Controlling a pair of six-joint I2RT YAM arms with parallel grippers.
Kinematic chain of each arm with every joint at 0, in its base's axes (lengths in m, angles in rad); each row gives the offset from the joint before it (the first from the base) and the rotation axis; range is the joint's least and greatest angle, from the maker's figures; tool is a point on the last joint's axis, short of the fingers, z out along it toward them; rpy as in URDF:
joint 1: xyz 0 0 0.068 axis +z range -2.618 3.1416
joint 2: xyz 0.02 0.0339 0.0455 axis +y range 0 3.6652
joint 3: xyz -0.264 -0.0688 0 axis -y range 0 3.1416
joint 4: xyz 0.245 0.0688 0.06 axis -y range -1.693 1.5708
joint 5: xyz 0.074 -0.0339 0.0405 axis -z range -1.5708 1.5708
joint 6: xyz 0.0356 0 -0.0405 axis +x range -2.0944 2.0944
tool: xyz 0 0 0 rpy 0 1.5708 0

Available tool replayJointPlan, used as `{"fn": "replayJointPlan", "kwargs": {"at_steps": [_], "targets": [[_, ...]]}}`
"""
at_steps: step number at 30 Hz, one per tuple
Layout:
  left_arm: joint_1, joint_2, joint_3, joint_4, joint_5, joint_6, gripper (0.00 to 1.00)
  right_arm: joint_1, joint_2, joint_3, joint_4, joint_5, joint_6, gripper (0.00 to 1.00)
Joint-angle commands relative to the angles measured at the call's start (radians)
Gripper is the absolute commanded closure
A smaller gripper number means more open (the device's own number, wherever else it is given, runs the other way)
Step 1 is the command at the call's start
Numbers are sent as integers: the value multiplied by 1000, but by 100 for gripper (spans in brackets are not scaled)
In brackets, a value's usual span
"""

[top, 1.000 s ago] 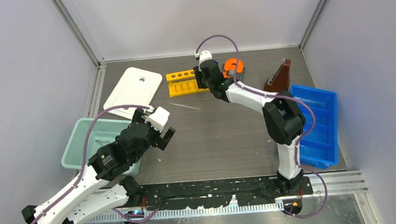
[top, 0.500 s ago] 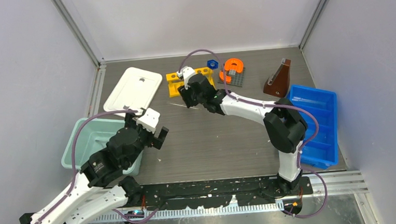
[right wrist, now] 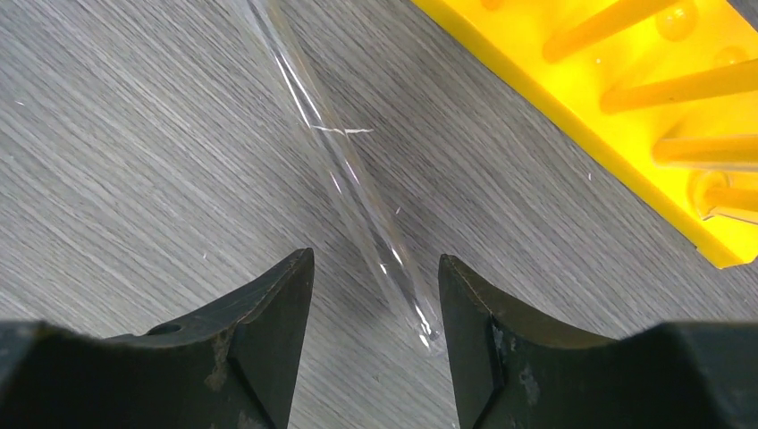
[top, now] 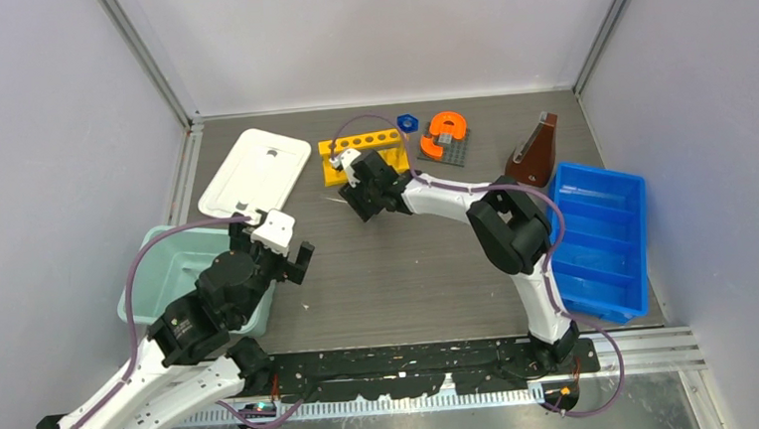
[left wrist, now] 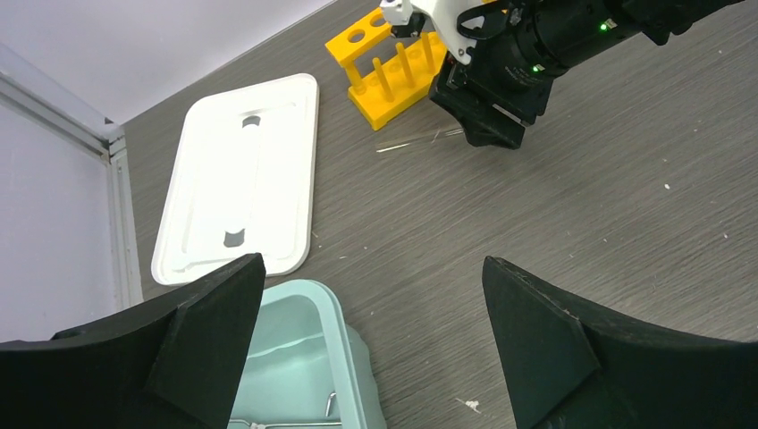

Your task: Organize the chemistry lab equipment

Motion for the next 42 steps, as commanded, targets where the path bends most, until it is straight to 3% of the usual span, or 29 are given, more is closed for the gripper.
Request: {"fn": "replayJointPlan", "kwargs": {"at_steps": [1,9,17,21,32,42], "targets": [[2,-2,-3,55,-26,12,5,-6,19,71,-15,-11,-37,40],[2,-7,-13,68,-7,25,5,-6,46,51,-15,-12,-39,45],[2,38,29,20,-21,-30,6,-3,5,-8,6,-10,-20,70],[2,58,63,-11,-5,-80,8,6,-31,-65,26,0,-5,76],[2,132,106,-99,61,-352,17,35,-200,-300,155,-14,87,79],[2,180,78,-60,153,-575,24,74,-387,-528,359,-58,249,80]]}}
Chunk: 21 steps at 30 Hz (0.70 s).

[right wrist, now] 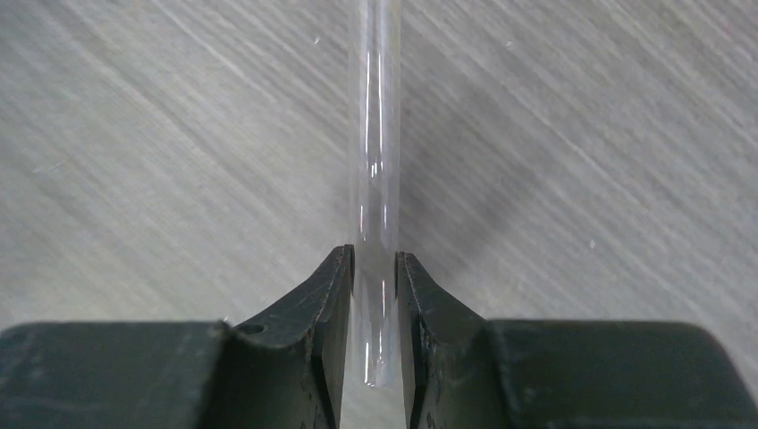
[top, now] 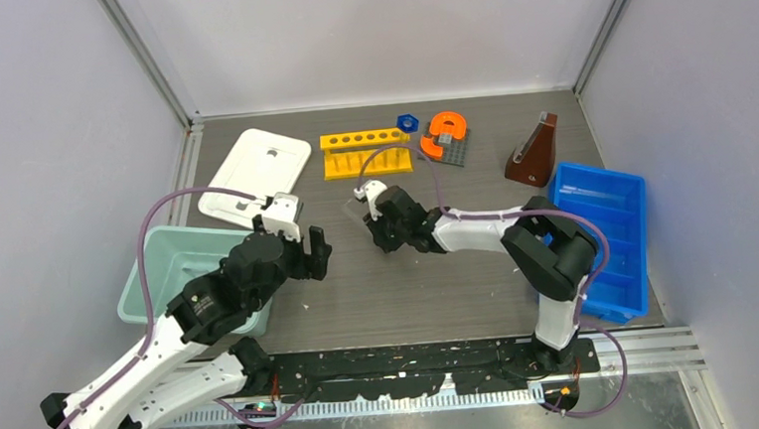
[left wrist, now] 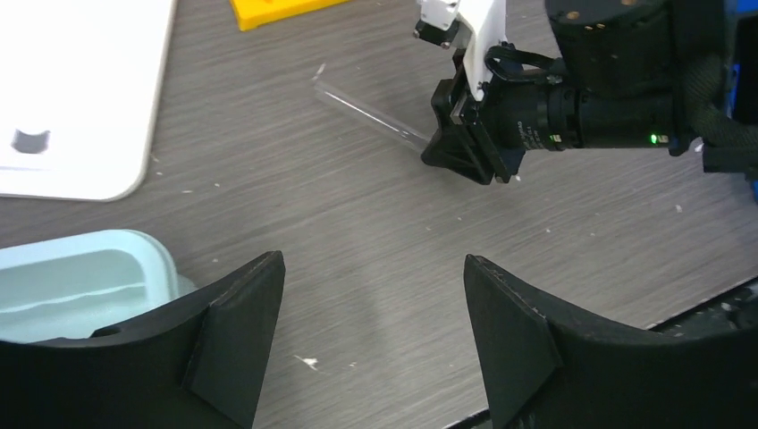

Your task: Organize the chemistry lab equipment

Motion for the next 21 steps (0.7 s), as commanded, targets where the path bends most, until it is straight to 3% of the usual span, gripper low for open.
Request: {"fn": "replayJointPlan", "kwargs": {"at_steps": [1,13,21], "targets": [[2,20,-4,49,64,-148,25,22,-159,-86,177,-15,127,80],[2,84,-72,277,92,-311,29,110,-513,-359,424,98,359,80],[2,128,-128,532,119,-330,33,152,-673,-465,556,116,447,79]]}}
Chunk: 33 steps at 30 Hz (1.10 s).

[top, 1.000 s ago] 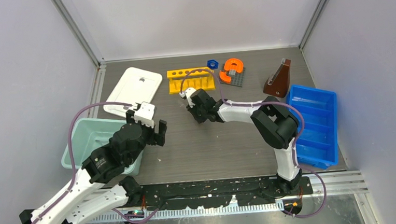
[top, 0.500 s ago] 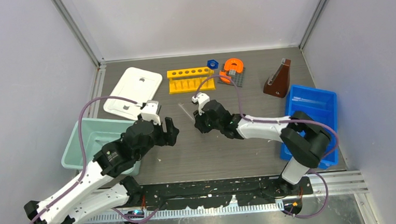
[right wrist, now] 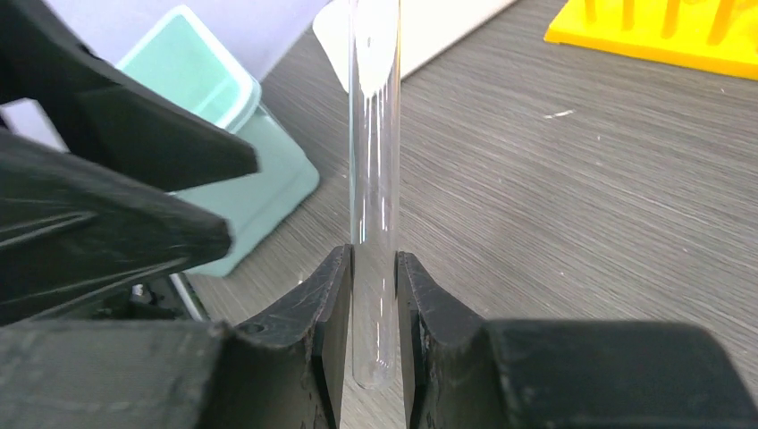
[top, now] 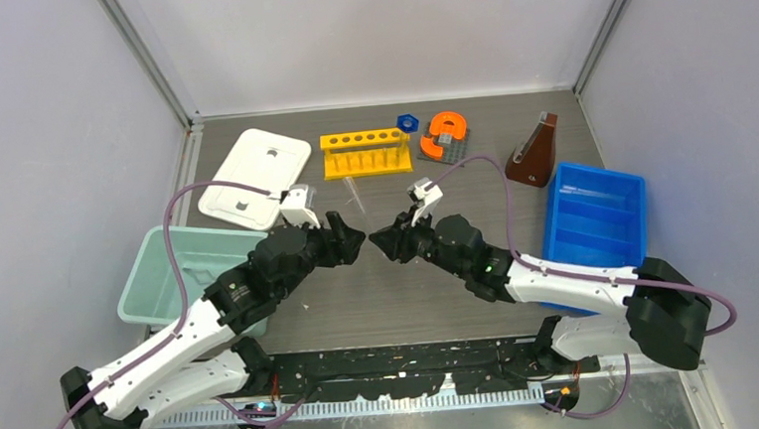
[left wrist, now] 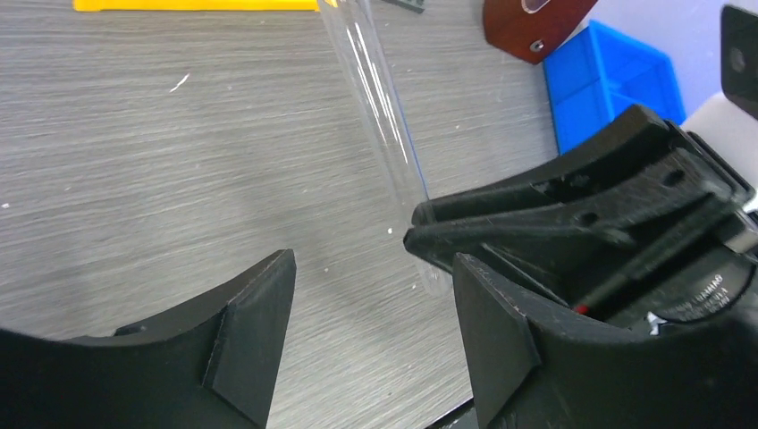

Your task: Organize the chemistry lab equipment

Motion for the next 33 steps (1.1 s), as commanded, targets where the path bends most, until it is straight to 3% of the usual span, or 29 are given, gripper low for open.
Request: {"fn": "replayJointPlan", "kwargs": {"at_steps": [1,9,33], "targets": [[2,24,-22,228,21,-31,34,17,-79,-31,134,33,68,79],[2,73,-37,348,65,-31,41,29,-117,-65,169,12,92,79],[3,75,-74,395,59,-43,69,66,-82,-98,289,-21,107,78]]}}
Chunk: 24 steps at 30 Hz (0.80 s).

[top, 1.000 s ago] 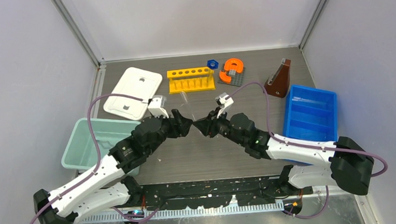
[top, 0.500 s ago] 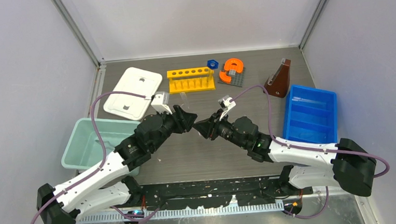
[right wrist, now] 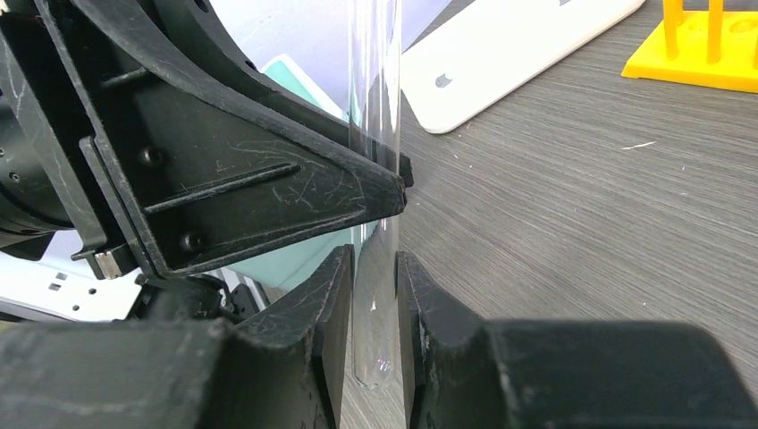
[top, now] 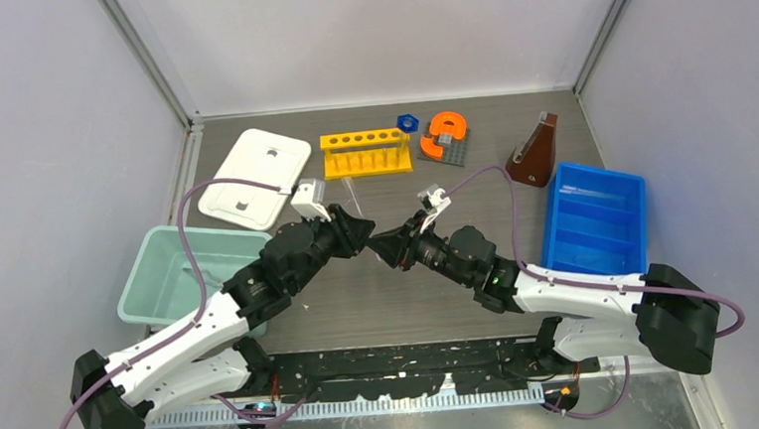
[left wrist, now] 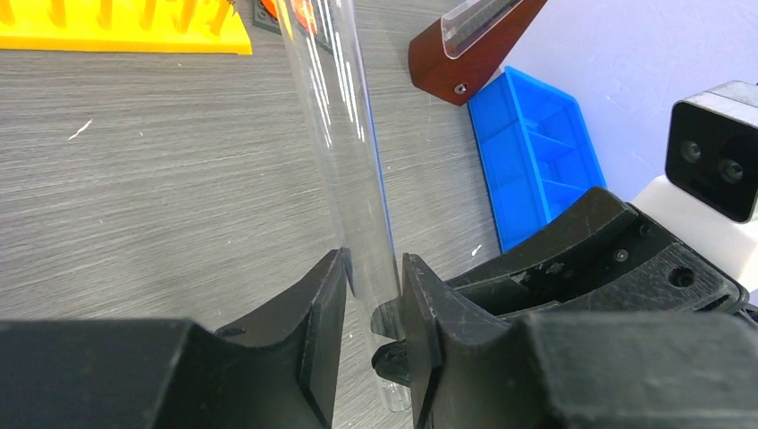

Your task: Organize the chemistry lab equipment

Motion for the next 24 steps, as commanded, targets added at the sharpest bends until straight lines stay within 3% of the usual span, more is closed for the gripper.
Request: {"fn": "replayJointPlan", "kwargs": {"at_steps": [1,12,18,24], "targets": [[3,-26,-4,59,7,10,70,8,8,7,81,-4,12,78],[3,-60,52,-86,38,180,78,7,-46,37,-71,20,22,56],[3,-60,121,-227,70,346,80,-5,-186,135,-368,36,11,44],[3,-53,168,-316,151,481,80,-79,-197,398,-761,-47,49,39]]}}
